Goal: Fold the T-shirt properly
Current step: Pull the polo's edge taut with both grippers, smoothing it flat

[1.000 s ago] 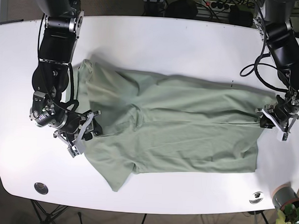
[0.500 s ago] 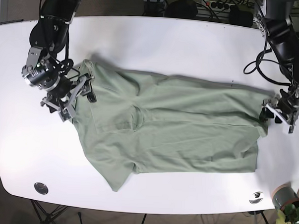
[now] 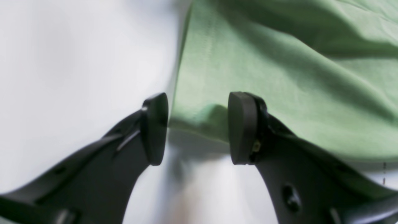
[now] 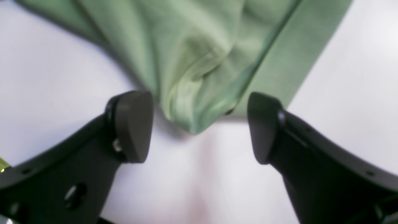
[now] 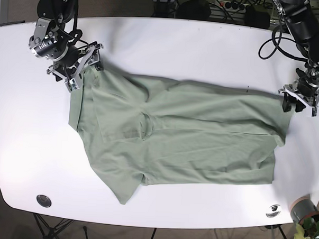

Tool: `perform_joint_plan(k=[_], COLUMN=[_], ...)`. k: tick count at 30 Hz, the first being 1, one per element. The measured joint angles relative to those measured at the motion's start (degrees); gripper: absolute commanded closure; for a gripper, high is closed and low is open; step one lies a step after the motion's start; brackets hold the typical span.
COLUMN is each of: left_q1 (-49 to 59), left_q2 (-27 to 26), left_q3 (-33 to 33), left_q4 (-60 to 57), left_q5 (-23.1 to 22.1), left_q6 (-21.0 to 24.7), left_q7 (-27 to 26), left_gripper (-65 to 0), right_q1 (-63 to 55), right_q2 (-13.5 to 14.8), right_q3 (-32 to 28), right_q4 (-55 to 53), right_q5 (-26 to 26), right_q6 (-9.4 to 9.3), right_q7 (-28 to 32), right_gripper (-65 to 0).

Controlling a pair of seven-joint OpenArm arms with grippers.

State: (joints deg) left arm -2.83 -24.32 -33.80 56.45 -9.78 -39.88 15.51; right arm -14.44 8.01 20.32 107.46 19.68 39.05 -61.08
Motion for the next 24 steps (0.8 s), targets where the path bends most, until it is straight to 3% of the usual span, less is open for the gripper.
perform_joint_plan(k=[6, 16, 18, 20, 23, 24], left_q1=[-0.6, -0.7, -1.0, -1.3, -1.4, -1.3], left_q2=[-0.1, -0.5, -0.6, -0.8, -0.9, -0.8], left_q3=[0.0, 2.1, 3.6, 4.5, 5.4, 5.4], left_q4=[0.0, -2.8, -4.3, -4.8, -4.8, -4.8], left_q5=[-0.3, -0.4, -1.1, -1.3, -1.3, -1.4], left_q6=[0.0, 0.1, 0.1, 0.2, 0.2, 0.2], left_q7=[-1.6, -1.9, -3.4, -3.5, -3.3, -3.4], left_gripper=[-28.1, -27.2, -23.2, -13.1, 0.0, 0.0], right_q1=[0.3, 2.0, 1.9, 1.7, 1.7, 1.6], right_q2=[0.0, 0.2, 0.2, 0.2, 0.2, 0.1], right_q3=[-0.1, 0.0, 0.0, 0.0, 0.0, 0.1], right_q4=[-5.8, -12.1, -12.3, -12.3, -12.4, -12.4], right_q5=[0.2, 0.7, 0.6, 0.7, 0.6, 0.6], right_q6=[0.00, 0.20, 0.20, 0.20, 0.20, 0.20], right_q7=[4.7, 6.9, 7.1, 8.2, 8.4, 8.4], right_gripper=[-42.3, -12.8, -6.8, -1.7, -2.2, -2.1])
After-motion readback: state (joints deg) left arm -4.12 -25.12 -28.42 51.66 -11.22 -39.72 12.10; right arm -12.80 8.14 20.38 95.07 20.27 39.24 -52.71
